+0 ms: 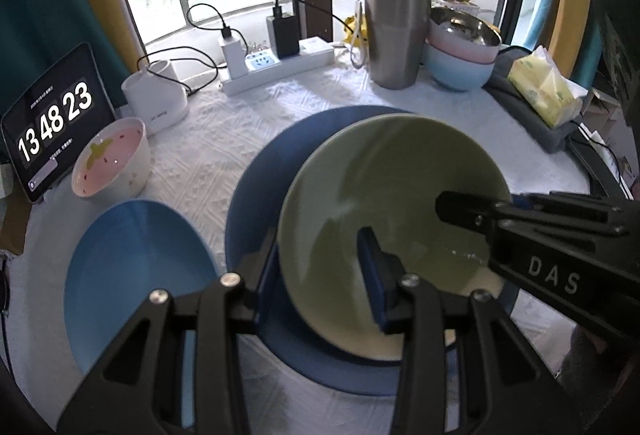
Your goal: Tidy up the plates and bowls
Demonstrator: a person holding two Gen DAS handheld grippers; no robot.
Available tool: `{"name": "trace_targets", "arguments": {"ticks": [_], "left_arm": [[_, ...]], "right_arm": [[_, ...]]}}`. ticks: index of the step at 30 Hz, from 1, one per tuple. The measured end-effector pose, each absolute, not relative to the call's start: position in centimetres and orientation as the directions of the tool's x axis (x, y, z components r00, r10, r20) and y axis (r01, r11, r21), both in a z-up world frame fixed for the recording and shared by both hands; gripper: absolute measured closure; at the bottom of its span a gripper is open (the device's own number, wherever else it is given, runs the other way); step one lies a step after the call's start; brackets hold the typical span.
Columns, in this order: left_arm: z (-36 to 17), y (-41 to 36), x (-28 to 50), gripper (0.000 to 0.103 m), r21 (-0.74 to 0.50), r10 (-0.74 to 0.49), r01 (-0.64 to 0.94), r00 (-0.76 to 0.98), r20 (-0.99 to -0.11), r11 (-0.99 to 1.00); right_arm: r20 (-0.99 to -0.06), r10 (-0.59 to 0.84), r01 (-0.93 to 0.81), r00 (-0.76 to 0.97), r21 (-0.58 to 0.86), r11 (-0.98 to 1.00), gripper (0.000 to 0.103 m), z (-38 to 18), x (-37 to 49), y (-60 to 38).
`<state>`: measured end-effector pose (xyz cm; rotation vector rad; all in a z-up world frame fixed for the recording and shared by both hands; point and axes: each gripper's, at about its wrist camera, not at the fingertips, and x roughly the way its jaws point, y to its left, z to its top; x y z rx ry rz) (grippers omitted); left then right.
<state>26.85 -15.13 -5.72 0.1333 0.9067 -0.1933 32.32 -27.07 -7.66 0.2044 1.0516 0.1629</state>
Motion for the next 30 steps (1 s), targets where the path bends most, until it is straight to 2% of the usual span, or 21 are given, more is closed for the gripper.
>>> {"name": "trace_targets", "arguments": {"ticks": [8, 14, 30], "left_arm": [[-5.1, -14.7, 26.6, 0.062, 0.044, -0.1, 0.215, 0.616, -0.781, 0.976], [-4.2, -13.2, 26.7, 0.062, 0.033, -0.094, 0.185, 0.635, -0.767, 0.982], [-3.0, -11.3, 26.6, 0.062, -0.015, -0.127, 0.174, 0.654, -0.746, 0.985]], "right_arm": [[-0.841, 0.23, -0.033, 0.49, 0.246, 0.969, 0.087, -7.6, 32.6, -27.1], [-0.829, 0.246, -0.041, 0.503, 0.261, 0.964, 0.078, -7.0, 32.9, -26.7], [-0.798, 0.193, 0.004, 0.57, 0.237, 0.971, 0.077, -4.1, 32.3, -27.7]]}}
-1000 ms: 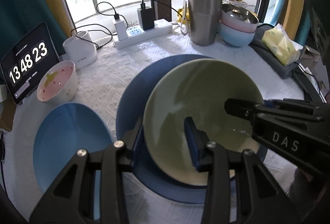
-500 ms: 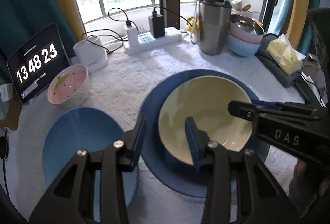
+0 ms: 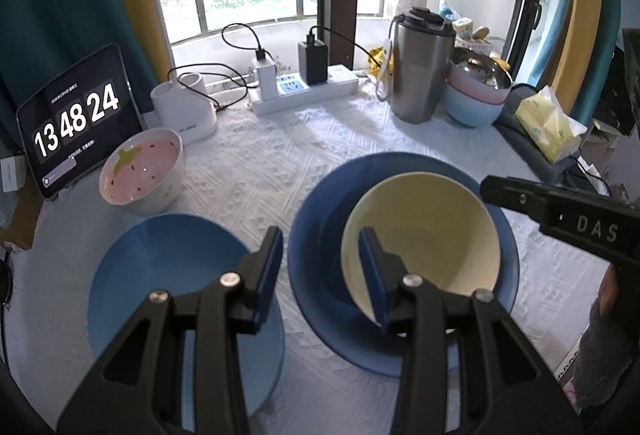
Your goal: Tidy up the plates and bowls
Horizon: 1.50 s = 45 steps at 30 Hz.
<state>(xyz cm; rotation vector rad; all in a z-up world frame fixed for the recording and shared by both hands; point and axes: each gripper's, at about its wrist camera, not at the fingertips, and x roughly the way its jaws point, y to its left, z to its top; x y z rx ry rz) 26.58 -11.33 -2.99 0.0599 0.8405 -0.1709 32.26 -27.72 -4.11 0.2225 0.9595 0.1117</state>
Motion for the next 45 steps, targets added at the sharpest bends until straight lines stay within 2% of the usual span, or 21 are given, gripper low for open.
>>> {"name": "trace_targets", "arguments": {"ticks": [27, 45], "left_arm": [[-1.5, -4.8, 27.2, 0.062, -0.104, -0.16, 0.122, 0.686, -0.71, 0.987], [-1.8, 0.8, 29.0, 0.062, -0.146, -0.143, 0.054, 0.69, -0.709, 0.988]], "right_arm": [[-0.795, 0.197, -0.071, 0.573, 0.191, 0.979, 0.077, -2.0, 33.2, -21.6], [-0.812, 0.216, -0.143, 0.542, 0.164, 0.976, 0.077, -2.5, 35.7, -15.2]]}}
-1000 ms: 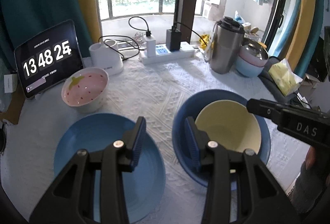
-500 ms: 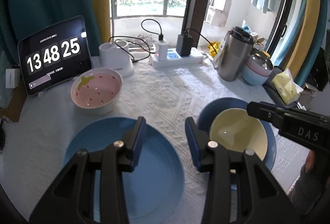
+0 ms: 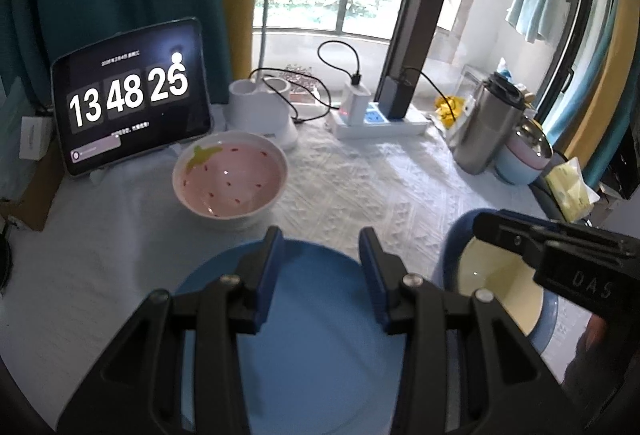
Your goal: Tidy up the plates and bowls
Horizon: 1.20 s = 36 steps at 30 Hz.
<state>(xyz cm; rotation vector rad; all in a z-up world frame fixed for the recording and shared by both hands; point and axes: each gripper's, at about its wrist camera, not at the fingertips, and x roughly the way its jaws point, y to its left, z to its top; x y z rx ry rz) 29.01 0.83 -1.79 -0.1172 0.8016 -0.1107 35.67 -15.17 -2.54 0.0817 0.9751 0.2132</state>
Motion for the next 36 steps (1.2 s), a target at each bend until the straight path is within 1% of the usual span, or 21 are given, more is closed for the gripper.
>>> {"name": "trace_targets", "arguments": {"ticks": [19, 36], "left_arm": [[-1.7, 6.0, 31.5, 0.062, -0.141, -0.097, -0.004, 0.708, -0.7, 0.99], [-4.1, 10.5, 34.8, 0.062, -0.162, -0.076, -0.063, 0.681, -0.728, 0.985]], "right_arm": [[-0.825, 0.245, -0.179, 0.509, 0.177, 0.968, 0.077, -3.5, 38.6, -10.9], [-0.852, 0.262, -0.213, 0.454, 0.182, 0.96, 0.076, -5.4, 42.3, -6.4]]}}
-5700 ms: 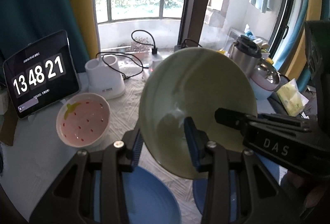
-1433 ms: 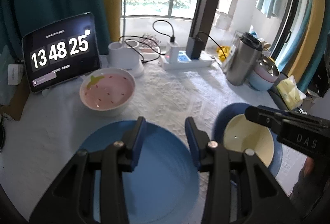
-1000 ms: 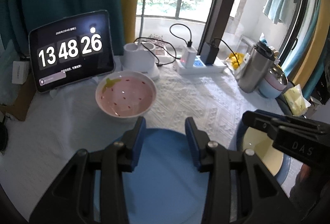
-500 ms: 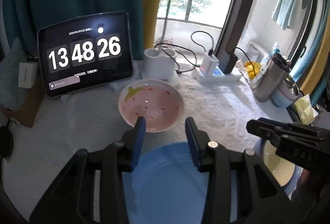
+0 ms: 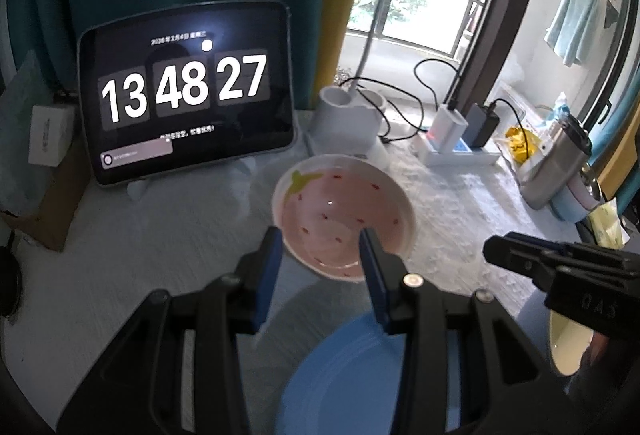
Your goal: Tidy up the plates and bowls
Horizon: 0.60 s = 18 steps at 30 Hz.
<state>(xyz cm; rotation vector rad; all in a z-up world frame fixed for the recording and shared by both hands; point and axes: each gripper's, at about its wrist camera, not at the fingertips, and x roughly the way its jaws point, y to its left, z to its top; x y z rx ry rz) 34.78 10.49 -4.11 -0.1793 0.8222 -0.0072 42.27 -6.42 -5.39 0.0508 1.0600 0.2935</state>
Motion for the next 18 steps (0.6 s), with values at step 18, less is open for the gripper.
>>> {"name": "trace_targets", "arguments": {"ticks": [18], "left_arm": [[-7.4, 13.0, 37.8, 0.062, -0.187, -0.081, -0.103, 0.631, -0.772, 0.977]], "right_arm": [[-0.866, 0.31, -0.233, 0.394, 0.232, 0.944, 0.077, -8.0, 46.1, -2.4]]}}
